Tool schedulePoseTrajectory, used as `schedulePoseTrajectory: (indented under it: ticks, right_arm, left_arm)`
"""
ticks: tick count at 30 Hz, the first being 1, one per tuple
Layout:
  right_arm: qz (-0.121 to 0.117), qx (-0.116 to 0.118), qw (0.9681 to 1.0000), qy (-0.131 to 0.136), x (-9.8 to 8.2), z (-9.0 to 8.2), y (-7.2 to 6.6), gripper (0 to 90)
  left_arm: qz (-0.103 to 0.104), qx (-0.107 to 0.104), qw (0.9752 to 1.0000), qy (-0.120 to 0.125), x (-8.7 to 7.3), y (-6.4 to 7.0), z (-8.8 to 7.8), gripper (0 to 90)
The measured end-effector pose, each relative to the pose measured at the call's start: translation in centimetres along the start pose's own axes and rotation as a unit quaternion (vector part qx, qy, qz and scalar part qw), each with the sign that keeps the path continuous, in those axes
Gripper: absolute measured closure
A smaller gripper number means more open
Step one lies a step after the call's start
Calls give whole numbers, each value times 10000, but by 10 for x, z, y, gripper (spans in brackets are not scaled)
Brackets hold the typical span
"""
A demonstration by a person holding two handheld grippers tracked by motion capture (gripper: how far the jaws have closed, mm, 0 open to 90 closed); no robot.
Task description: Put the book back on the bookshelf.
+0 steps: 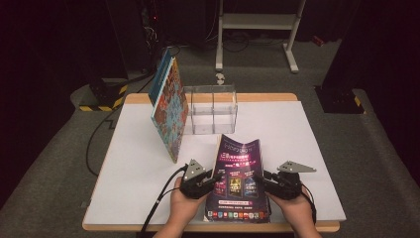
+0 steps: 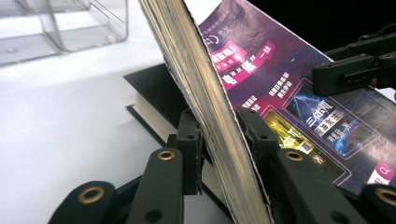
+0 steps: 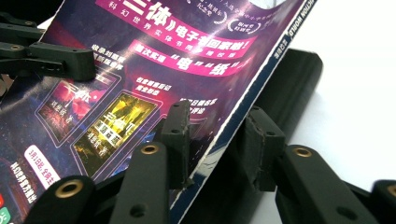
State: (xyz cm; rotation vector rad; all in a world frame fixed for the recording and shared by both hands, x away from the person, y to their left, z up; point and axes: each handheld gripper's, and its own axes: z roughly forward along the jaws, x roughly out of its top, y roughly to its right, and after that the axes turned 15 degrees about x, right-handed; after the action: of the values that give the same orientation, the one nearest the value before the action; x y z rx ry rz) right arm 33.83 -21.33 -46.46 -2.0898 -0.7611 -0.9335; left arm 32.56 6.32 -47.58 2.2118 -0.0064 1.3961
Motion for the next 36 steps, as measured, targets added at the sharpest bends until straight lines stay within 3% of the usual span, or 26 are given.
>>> schedulePoseTrajectory:
  ticks: [4,12,20,27,36]
  right_arm:
    - [-71,62,10000,-21,8,9,-5,665]
    - [-99,194,9997,-66,29,31,-16,688]
    - [-153,267,9995,90,48,49,-24,713]
    - [-269,289,9990,214,63,64,-35,728]
    - [-478,273,9978,356,80,86,-51,757]
  left_arm:
    - [-2,78,10000,46,7,-10,-5,734]
    - [-211,237,9991,284,22,-29,-15,754]
    - [-279,389,9974,532,39,-44,-22,780]
    - [-240,567,9950,785,52,-54,-27,804]
    - [-212,788,9897,1174,68,-66,-34,825]
